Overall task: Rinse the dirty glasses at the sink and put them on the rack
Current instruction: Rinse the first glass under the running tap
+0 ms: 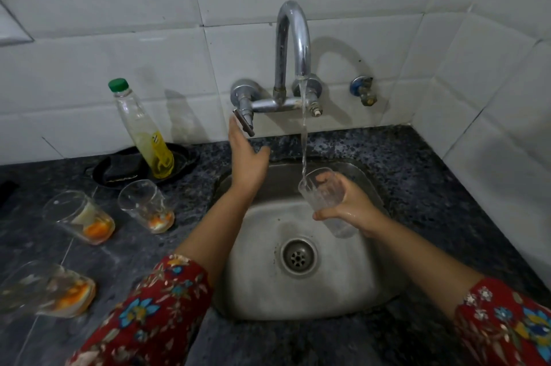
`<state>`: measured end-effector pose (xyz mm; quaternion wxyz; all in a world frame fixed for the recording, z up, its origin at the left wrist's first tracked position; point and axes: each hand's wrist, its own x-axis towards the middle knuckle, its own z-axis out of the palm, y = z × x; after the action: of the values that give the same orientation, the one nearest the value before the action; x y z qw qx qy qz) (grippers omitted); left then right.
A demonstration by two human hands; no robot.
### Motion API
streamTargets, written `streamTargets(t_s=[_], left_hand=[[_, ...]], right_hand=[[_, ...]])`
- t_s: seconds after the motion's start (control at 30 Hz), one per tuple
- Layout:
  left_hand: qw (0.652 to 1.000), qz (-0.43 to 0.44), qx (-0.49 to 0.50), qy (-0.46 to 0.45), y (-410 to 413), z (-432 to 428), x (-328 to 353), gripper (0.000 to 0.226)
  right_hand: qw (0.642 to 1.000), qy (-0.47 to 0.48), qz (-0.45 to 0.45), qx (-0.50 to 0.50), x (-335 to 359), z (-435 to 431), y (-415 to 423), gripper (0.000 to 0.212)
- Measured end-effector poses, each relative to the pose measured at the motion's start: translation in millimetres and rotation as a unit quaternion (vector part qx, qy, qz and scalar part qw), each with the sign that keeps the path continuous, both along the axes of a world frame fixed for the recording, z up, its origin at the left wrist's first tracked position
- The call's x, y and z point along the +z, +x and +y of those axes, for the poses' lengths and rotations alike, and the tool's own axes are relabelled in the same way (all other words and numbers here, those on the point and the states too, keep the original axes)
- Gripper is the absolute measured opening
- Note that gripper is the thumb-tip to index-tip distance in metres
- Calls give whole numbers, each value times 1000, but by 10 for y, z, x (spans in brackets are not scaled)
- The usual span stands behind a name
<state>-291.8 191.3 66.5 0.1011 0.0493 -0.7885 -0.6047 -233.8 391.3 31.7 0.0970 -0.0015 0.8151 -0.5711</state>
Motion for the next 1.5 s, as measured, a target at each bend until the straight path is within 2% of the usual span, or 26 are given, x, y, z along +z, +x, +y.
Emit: streamTargets(t_s=[0.1, 0.2, 0.27, 0.37, 0.43, 0.5, 0.6, 0.7, 0.8, 0.93, 0.97, 1.03, 1.1, 1.17, 1.27, 1.3, 1.37, 1.43, 1.5], left_hand=[[999, 33, 17, 21, -154, 75, 91, 85], [995, 75, -6, -61, -180, 98, 18, 86], [991, 69, -18, -111, -174, 45, 28, 91], [980, 76, -40, -181, -82, -67, 4, 94], [977, 51, -36, -205, 125, -70, -132, 82], [988, 0, -26, -152, 452, 1, -304, 61], [994, -91, -48, 21, 853, 99, -464, 27], [968, -205, -87, 118, 1008, 147, -443, 29], [926, -319, -144, 143, 1052, 181, -396, 29], [874, -384, -112, 277, 970, 210, -426, 25], [859, -394, -104, 310, 959, 206, -422, 28], [837, -407, -95, 353, 943, 197, -403, 32], [820, -417, -86, 382, 945, 208, -407, 35], [803, -423, -78, 413, 970, 247, -417, 36], [773, -430, -73, 461, 1011, 327, -443, 34], [765, -432, -70, 472, 1024, 353, -453, 35], [762, -430, -68, 479, 1045, 394, -482, 38], [799, -424, -81, 417, 1062, 422, -530, 38], [852, -421, -101, 294, 1085, 439, -567, 37]], right_hand=[[999, 26, 26, -15, 92, 64, -25, 73], [995, 95, 40, 9, 155, 89, -3, 77], [986, 160, 38, 26, 204, 76, 28, 76], [960, 261, 41, 92, 302, 37, 83, 73], [926, 345, 37, 150, 376, -8, 108, 70], [883, 425, 32, 197, 444, -64, 115, 69], [819, 517, 42, 245, 522, -170, 109, 78], [755, 591, 38, 281, 625, -293, 94, 81], [697, 648, 44, 305, 760, -438, 77, 71], [645, 694, 42, 318, 871, -621, 87, 63], [650, 689, 33, 320, 917, -633, 85, 65], [698, 645, 4, 313, 1042, -576, 73, 68], [777, 563, -9, 280, 1164, -427, 100, 69], [859, 465, 23, 214, 1191, -251, 165, 68], [952, 284, 59, 99, 968, -118, 321, 71], [972, 216, 62, 70, 837, -112, 360, 70], [990, 124, 65, 27, 578, -125, 407, 65], [993, 90, 74, 1, 370, -129, 415, 64], [992, 98, 84, -6, 240, -113, 415, 61]])
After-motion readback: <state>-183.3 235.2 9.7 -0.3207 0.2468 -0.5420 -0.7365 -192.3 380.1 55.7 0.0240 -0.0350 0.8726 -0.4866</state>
